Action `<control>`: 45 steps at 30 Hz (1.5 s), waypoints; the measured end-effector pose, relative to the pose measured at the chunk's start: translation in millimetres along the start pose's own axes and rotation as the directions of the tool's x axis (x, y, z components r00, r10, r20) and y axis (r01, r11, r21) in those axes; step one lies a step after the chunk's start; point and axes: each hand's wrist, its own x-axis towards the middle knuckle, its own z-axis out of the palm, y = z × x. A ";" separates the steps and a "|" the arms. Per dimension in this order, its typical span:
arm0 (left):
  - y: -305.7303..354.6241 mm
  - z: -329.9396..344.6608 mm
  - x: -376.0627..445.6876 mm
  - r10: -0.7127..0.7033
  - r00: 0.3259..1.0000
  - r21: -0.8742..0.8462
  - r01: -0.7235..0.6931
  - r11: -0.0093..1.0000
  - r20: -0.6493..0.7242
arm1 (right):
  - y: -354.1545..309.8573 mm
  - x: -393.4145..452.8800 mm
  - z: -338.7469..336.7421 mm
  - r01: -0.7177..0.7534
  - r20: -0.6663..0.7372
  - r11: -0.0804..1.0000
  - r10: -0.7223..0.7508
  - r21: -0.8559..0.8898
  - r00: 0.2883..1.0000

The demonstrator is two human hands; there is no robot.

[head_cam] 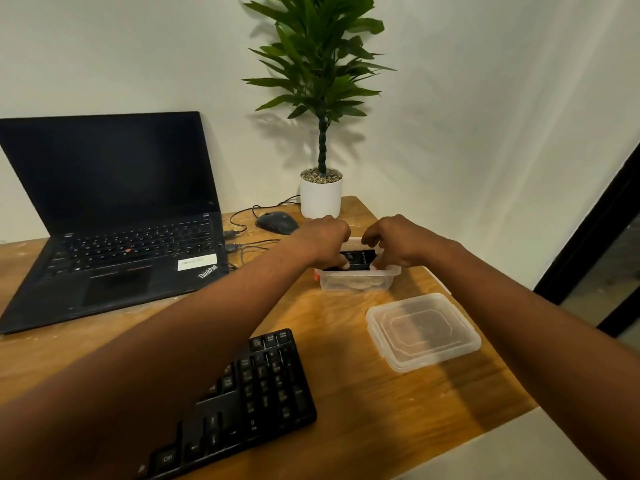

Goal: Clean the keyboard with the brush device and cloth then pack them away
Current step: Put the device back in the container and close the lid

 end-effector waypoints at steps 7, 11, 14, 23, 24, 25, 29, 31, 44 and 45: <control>26.6 -19.7 -20.9 0.044 0.993 -0.113 -0.057 0.992 -0.110 | 9.6 -34.6 -21.1 -0.038 -0.080 0.998 0.042 0.056 0.996; 51.9 -17.9 -38.2 0.081 0.993 -0.155 -0.093 0.983 -0.087 | 20.6 -67.9 -29.2 -0.064 -0.081 0.993 0.073 0.102 0.994; 69.1 -9.5 -51.4 0.112 0.993 -0.206 -0.118 0.971 -0.042 | 32.5 -92.2 -30.2 -0.094 -0.056 0.985 0.103 0.147 0.993; 102.7 28.2 -75.9 0.137 0.989 -0.070 -0.140 0.988 -0.049 | 58.8 -142.7 -16.2 -0.206 0.110 0.959 0.187 0.194 0.976; 103.2 31.3 -77.0 0.142 0.988 -0.070 -0.146 0.987 -0.065 | 60.4 -145.4 -13.5 -0.211 0.127 0.958 0.189 0.195 0.974; 103.7 34.3 -78.3 0.143 0.988 -0.080 -0.148 0.986 -0.059 | 61.5 -147.6 -10.6 -0.217 0.144 0.955 0.191 0.202 0.971; 103.5 48.9 -82.0 0.127 0.989 -0.144 -0.116 0.983 0.072 | 60.7 -149.3 1.9 -0.214 0.207 0.956 0.172 0.200 0.963; 102.4 55.4 -83.9 0.114 0.985 -0.167 -0.091 0.982 0.133 | 58.9 -148.7 6.6 -0.211 0.246 0.958 0.160 0.194 0.956; 104.4 53.5 -94.2 0.061 0.993 -0.325 -0.027 0.945 0.096 | 58.9 -153.7 12.7 -0.203 0.239 0.945 0.142 0.255 0.961; 102.9 49.9 -95.1 0.060 0.995 -0.330 -0.031 0.944 0.081 | 57.9 -153.6 10.3 -0.201 0.232 0.943 0.139 0.266 0.963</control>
